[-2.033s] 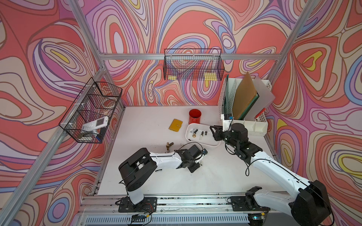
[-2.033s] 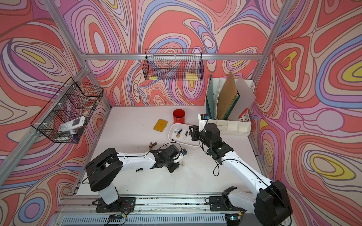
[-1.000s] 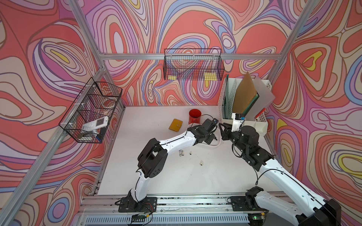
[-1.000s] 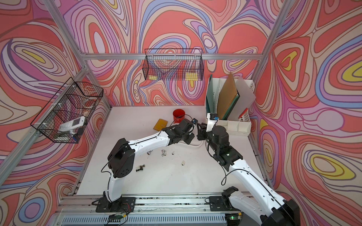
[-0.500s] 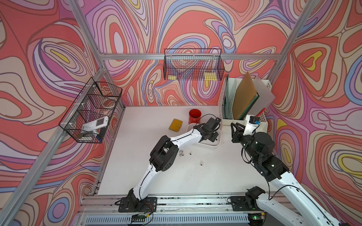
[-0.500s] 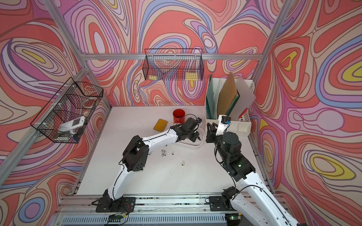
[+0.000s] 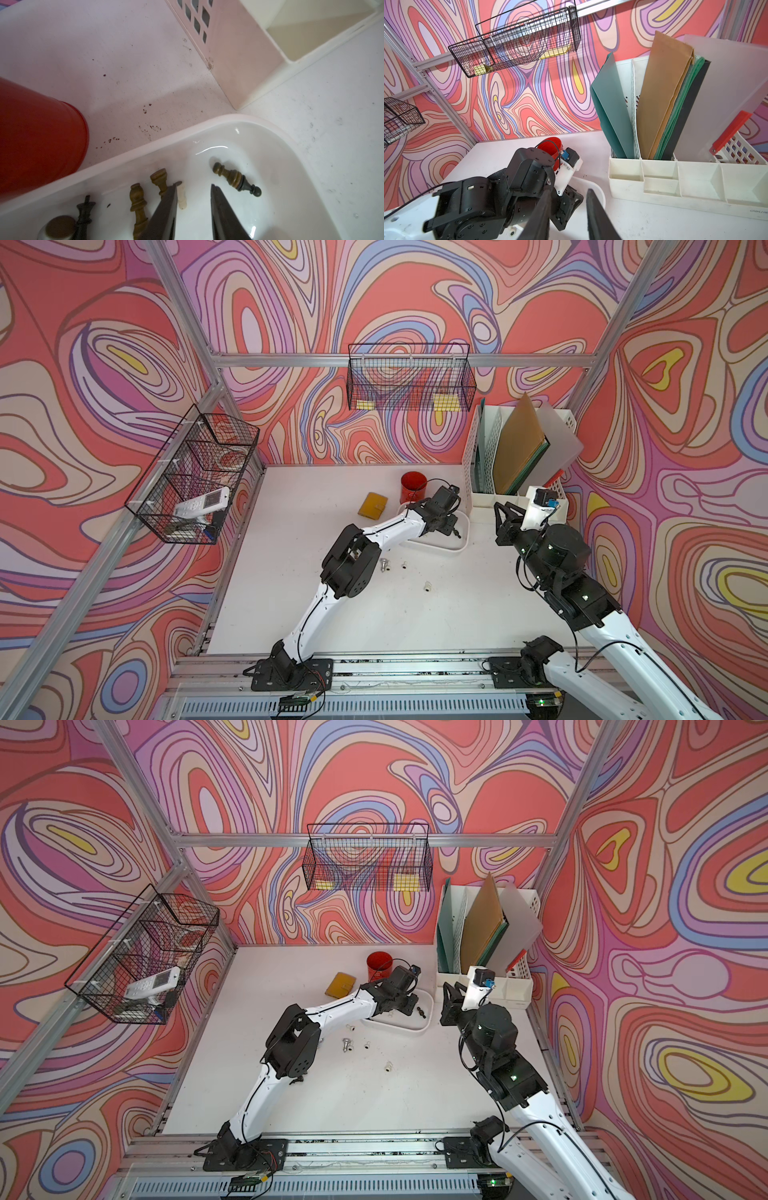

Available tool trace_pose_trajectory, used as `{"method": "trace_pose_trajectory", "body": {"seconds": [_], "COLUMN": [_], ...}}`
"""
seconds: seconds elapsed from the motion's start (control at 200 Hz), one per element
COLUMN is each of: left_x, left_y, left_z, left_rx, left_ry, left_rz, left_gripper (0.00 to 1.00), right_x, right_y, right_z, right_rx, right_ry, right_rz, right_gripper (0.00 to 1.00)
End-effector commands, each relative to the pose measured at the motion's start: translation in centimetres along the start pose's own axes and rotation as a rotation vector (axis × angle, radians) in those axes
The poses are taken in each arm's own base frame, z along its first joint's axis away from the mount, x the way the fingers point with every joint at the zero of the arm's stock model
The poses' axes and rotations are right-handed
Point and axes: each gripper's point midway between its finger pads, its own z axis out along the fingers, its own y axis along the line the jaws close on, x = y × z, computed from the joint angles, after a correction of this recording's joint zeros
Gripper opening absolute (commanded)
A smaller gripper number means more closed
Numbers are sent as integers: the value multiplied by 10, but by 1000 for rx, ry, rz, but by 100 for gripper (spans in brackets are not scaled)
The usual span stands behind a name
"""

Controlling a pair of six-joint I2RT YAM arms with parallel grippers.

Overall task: Put the chess pieces into the storage box
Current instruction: Pick up the chess piece at the center of the board.

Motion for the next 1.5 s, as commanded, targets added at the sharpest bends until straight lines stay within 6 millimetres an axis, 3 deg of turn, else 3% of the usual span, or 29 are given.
{"method": "trace_pose_trajectory", "body": {"seconds": [0.0, 0.18, 0.31, 0.436, 0.641, 0.761, 0.951, 1.112, 1.257, 1.497], "left_x": [-23, -39, -32, -12, 43, 70, 108, 125, 132, 136], "left_y": [3, 18, 29, 41, 60, 73, 90, 97, 103, 104], "left_z": [-25, -81, -126, -167, -227, -255, -280, -292, -301, -302], "left_rx": [-18, -49, -76, -113, -166, -208, -265, -276, -303, -304], "left_ry": [-68, -159, -186, -178, -120, -110, -126, -150, -156, -160], "left_rz": [-29, -61, -51, -38, -33, -42, -103, -143, -146, -153], "left_gripper": [33, 33, 33, 34, 34, 35, 35, 36, 36, 36], "right_x": [5, 28, 61, 101, 171, 208, 262, 294, 308, 314], "right_y": [4, 19, 30, 40, 41, 59, 88, 78, 66, 93], "right_z": [-1, 6, 12, 13, 11, 11, 14, 19, 22, 33], "right_rx": [-16, -96, -148, -197, -136, -108, -81, 19, 68, -25], "right_ry": [36, 150, 313, 489, 735, 842, 970, 1037, 1054, 1065], "right_rz": [9, 31, 39, 76, 111, 82, 105, 33, -26, 17], "right_gripper": [31, 31, 33, 36, 40, 41, 42, 43, 43, 40]}}
